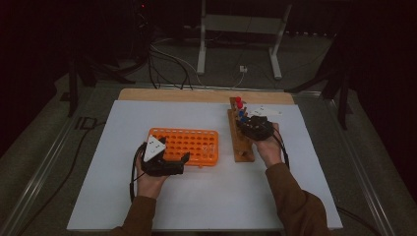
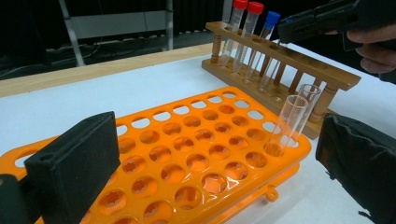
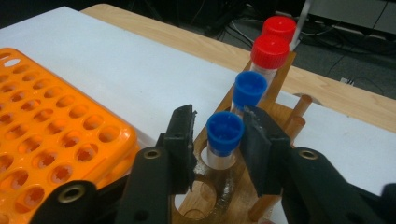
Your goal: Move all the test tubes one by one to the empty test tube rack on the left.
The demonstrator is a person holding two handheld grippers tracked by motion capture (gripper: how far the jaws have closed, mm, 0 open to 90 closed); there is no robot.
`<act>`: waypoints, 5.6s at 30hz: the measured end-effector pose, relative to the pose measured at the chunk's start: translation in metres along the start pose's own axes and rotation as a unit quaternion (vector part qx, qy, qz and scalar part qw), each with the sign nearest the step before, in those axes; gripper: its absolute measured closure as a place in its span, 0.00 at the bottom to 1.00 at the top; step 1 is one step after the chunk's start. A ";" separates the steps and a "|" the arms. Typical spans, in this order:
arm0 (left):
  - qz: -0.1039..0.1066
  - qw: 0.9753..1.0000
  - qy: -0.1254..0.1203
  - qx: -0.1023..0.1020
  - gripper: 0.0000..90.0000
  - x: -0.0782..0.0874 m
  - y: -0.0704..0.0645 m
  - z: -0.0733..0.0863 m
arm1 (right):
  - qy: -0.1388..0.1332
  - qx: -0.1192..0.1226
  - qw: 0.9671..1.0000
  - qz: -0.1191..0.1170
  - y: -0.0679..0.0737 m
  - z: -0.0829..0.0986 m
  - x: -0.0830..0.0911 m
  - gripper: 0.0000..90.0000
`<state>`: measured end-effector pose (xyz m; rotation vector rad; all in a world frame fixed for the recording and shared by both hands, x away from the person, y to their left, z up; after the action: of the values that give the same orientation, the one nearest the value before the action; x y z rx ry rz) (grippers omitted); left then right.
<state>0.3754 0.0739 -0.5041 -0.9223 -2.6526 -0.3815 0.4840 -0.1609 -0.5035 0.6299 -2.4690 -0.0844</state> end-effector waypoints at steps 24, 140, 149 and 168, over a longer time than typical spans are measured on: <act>0.003 1.000 0.005 -0.002 0.00 -0.001 -0.002 0.001 | 0.003 -0.015 1.000 0.022 -0.003 0.006 -0.009 0.85; 0.024 0.997 -0.011 -0.068 0.75 -0.048 -0.031 -0.053 | 0.004 0.058 0.984 -0.167 0.145 -0.016 0.029 0.85; 0.024 0.996 -0.007 -0.086 0.83 -0.048 -0.031 -0.052 | 0.006 0.054 0.984 -0.169 0.146 -0.015 0.028 0.85; 0.019 0.997 0.000 -0.068 0.85 -0.047 -0.024 -0.047 | -0.007 0.025 0.986 -0.166 0.126 -0.017 0.035 0.26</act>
<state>0.4044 0.0132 -0.4824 -1.0116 -2.6311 -0.5589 0.4157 -0.0643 -0.4460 1.0616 -2.3636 -0.1562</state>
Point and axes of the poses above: each handheld gripper's, and its own axes: x roughly backward along the jaws, z roughly out of its underside, y roughly to its left, the point moved 10 cm from there along -x, roughly forward along the jaws, and after that the axes turned 14 degrees about -x, right-handed, at the moved point
